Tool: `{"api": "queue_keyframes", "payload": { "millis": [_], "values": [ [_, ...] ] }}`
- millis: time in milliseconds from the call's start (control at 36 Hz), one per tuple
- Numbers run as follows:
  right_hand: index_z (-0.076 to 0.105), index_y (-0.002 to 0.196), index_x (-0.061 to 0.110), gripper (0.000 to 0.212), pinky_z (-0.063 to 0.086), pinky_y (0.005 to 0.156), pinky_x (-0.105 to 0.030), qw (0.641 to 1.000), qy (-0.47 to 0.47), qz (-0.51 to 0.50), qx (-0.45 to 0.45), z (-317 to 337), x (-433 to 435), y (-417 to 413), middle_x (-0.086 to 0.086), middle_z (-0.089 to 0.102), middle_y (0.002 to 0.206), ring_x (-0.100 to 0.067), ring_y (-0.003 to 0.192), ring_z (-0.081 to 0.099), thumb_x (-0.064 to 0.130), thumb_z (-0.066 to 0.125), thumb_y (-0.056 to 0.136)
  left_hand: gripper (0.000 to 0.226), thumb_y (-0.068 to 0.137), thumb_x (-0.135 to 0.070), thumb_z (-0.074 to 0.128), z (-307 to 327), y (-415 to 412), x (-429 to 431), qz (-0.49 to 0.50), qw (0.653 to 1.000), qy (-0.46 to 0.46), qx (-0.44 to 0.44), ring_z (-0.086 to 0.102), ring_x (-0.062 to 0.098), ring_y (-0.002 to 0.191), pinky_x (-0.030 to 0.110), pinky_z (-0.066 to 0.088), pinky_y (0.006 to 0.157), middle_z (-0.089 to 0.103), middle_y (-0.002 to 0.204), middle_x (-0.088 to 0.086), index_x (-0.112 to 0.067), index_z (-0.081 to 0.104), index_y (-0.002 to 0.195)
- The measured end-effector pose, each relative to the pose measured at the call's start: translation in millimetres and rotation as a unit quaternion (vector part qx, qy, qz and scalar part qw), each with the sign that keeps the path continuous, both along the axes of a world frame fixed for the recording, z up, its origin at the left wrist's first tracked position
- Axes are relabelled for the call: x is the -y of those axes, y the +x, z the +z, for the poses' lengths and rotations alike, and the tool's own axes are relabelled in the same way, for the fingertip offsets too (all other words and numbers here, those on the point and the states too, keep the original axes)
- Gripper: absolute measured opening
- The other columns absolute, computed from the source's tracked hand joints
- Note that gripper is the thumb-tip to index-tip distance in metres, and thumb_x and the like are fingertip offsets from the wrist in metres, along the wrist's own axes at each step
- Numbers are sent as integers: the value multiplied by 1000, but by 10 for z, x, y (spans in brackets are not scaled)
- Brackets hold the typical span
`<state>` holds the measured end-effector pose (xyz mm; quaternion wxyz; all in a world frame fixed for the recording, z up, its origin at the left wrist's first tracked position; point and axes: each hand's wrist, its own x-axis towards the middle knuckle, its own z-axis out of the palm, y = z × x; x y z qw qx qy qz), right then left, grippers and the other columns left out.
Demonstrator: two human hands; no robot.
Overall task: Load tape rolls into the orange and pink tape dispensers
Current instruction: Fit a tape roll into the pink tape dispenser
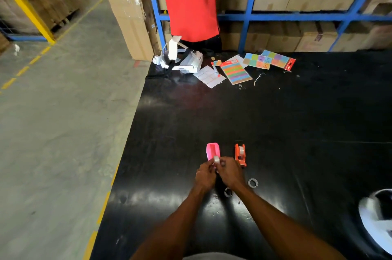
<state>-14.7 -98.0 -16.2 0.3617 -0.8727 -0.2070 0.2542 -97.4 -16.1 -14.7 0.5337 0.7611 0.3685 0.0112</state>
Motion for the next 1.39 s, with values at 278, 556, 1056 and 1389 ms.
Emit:
{"api": "queue_keyframes", "payload": {
  "millis": [278,556,1056,1389],
  "values": [
    [73,82,18,26,56,63,-37,997,-71,-5,23,-109,-332,334,-1,74,76,-23,71,69,38,59,91,38,95,-8,46,-38,273,-287,0,1000,-1,-7,64,13,99,12,45,80,71,117,5,-17,64,126],
    [74,87,9,30,49,61,-30,991,-121,-47,16,-165,-493,453,-8,75,85,-28,78,70,39,69,85,24,83,-10,62,-239,453,-545,60,998,-22,13,63,8,80,-3,42,65,69,92,-3,-7,72,105],
    [71,103,8,20,56,81,-37,976,-206,5,77,-80,-682,482,-10,74,100,-29,95,70,23,65,92,42,85,-6,68,-597,647,-776,18,999,-35,15,59,7,90,-5,41,69,63,109,-3,-10,61,127],
    [58,130,23,45,53,86,-36,962,-171,204,59,-95,-718,932,-9,55,125,-29,110,61,23,75,88,42,86,-10,71,-516,666,-951,-51,994,-91,24,64,-1,83,4,48,68,70,103,-7,-16,63,127]
  ]
}}
